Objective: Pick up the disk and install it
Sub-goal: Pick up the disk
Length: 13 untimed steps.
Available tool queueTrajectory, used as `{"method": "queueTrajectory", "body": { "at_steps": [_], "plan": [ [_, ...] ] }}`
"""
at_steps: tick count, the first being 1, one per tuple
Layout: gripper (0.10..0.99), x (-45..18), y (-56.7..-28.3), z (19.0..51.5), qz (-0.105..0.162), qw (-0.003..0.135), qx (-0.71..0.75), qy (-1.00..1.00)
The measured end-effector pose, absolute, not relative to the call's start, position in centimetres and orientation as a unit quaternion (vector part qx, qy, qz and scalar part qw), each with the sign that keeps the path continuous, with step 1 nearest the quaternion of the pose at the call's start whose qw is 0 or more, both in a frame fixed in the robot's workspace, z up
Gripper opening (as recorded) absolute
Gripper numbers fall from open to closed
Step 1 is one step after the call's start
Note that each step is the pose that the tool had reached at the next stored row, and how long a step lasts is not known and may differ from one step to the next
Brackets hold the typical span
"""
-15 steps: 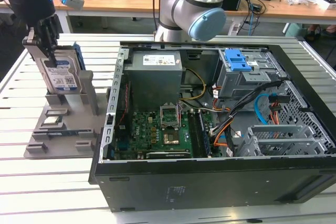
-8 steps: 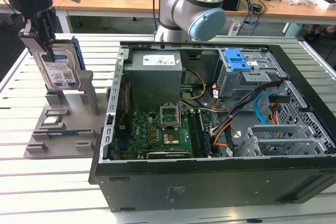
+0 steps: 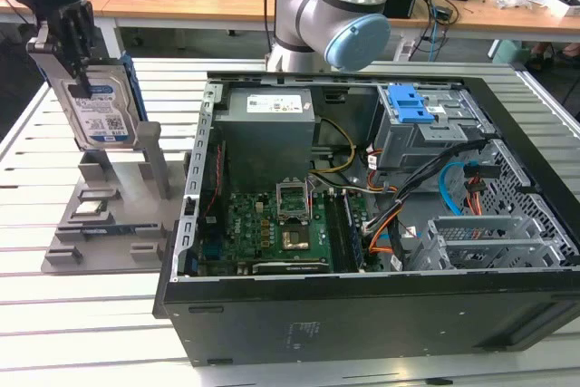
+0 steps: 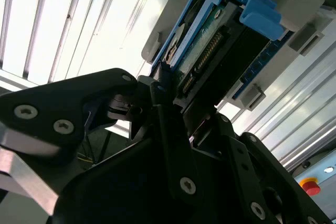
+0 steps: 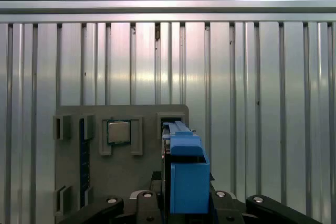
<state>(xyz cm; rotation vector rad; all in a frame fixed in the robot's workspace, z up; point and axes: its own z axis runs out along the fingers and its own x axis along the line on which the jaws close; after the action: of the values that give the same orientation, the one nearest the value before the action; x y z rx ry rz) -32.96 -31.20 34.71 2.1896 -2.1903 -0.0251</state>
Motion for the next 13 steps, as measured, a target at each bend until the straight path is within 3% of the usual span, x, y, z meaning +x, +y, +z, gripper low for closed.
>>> {"method": "queueTrajectory", "body": {
  "at_steps": [13],
  "plan": [
    [0.365,-33.0,-31.1,37.5,-0.008,0.022,0.707,-0.707]
  ]
}}
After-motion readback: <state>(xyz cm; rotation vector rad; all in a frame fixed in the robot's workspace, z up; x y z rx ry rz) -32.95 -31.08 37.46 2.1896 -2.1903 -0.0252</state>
